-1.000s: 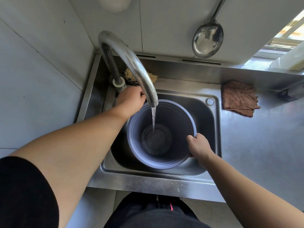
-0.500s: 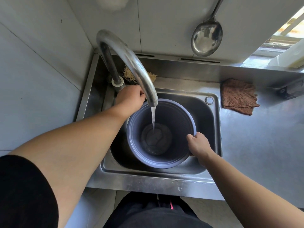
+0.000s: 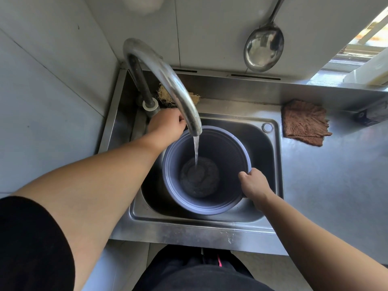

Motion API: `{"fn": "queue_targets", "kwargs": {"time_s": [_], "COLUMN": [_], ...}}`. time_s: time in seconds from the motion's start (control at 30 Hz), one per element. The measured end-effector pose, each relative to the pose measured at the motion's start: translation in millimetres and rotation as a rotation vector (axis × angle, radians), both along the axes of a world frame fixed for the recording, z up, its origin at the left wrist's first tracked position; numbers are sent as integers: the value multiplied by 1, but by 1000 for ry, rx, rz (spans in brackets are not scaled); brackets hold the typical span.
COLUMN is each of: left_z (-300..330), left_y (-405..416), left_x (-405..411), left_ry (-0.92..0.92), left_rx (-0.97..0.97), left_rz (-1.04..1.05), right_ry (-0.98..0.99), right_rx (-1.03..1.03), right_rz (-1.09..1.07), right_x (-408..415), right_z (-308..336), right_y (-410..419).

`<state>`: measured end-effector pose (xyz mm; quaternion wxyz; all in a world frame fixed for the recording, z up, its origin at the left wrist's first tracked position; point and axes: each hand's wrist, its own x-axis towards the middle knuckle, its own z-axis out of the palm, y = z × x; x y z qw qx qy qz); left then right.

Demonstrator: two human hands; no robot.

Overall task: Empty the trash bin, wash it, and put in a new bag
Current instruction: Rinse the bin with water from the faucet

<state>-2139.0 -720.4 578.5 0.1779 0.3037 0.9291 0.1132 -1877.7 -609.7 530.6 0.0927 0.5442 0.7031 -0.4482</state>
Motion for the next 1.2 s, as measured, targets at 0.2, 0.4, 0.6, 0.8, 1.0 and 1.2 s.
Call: {"fn": "queue_targets", "kwargs": {"time_s": [0.2, 0.4, 0.6, 0.8, 1.0, 1.2], "left_z": [4, 4, 3, 7, 12, 7], "left_y": [3, 4, 5, 6, 7, 11], "left_x": [1, 0, -2, -9, -15, -15], "left_ry": [-39, -50, -48, -91, 18, 48], "left_rx": [9, -13, -35, -38, -61, -73], "left_rz": [67, 62, 50, 60, 104, 206], "right_ry": [11, 19, 20, 11, -3, 15], "right_rx": [-39, -43, -57, -54, -15, -25], "right_rz": [-1, -5, -16, -7, 8, 7], "right_x": [0, 1, 1, 1, 2, 2], "right_z": [0, -1, -1, -2, -4, -6], "right_y": [1, 2, 1, 1, 1, 2]}}
